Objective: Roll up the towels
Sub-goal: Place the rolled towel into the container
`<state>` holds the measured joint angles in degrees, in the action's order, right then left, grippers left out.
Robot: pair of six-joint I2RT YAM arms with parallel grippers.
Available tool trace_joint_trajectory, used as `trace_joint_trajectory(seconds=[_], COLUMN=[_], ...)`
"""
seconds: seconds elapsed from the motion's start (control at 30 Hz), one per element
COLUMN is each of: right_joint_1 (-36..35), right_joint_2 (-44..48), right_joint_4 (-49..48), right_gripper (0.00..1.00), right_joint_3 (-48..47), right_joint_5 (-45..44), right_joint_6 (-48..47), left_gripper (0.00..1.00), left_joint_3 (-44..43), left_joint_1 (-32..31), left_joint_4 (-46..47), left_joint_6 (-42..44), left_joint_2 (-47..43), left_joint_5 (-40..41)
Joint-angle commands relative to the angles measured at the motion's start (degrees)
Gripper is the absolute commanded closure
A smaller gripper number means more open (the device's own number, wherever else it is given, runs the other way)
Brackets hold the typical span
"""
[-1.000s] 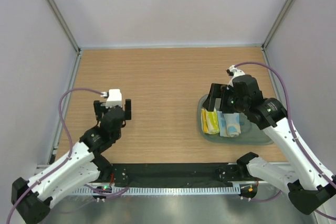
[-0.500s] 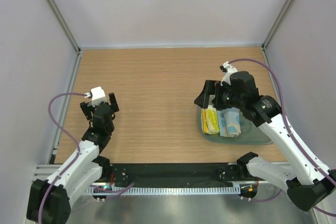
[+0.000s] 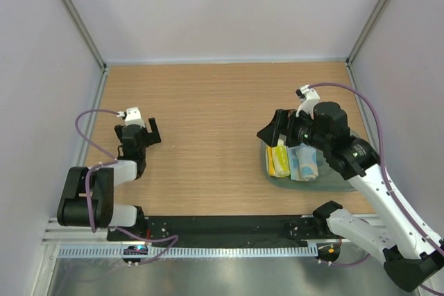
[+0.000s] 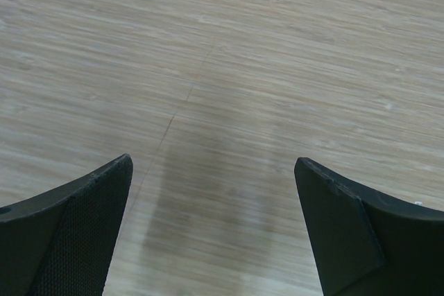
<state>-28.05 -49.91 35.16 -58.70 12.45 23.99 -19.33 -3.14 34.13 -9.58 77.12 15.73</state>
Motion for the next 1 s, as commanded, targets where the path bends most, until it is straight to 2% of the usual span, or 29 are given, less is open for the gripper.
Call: trace_joint_trajectory(seconds=[0.0, 0.1, 0.2, 0.37, 0.43, 0.53, 0.6, 0.97], right_joint_1=[-0.07, -0.07, -0.07, -0.07, 0.02, -0.07, -0.07, -0.07], right_joint_2=[1.91, 3.32, 3.15, 2.89, 2.54, 2.45, 2.45, -1.33], right_joint_4=[-2.64, -3.43, -2.03, -5.53, -5.72, -7.38, -10.01, -16.69], right_gripper=[0.0, 0.0, 0.0, 0.0, 0.0, 0.0, 0.0, 0.0], right_joint_3=[0.77, 2.27, 1.83, 4.64, 4.91, 5.34, 6.49, 10.53], right_joint_5=[0.56, -1.72, -4.7, -9.09, -19.53, -22.63, -25.36, -27.29], right_joint_6=[-1.57, -1.75, -3.76, -7.37, -5.98, -11.65, -11.33, -10.89], left_gripper=[0.0, 0.0, 0.0, 0.0, 0.0, 0.0, 0.0, 0.0], left_joint_3=[-2.38, 0.42, 1.49, 1.4, 1.4, 1.49, 1.49, 1.14], left_joint_1=[1.64, 1.99, 2.26, 2.26, 2.17, 2.17, 2.17, 2.26], left_joint_4=[10.68, 20.33, 23.96, 23.35, 23.26, 23.35, 23.35, 22.91], left_joint_6=[2.02, 3.16, 3.87, 3.87, 3.87, 3.87, 3.87, 3.87], left_joint_2=[2.41, 7.07, 8.48, 8.22, 8.13, 8.22, 8.13, 8.48], left_joint_5=[-6.57, -10.51, -11.33, -11.42, -11.42, -11.33, -11.33, -11.24])
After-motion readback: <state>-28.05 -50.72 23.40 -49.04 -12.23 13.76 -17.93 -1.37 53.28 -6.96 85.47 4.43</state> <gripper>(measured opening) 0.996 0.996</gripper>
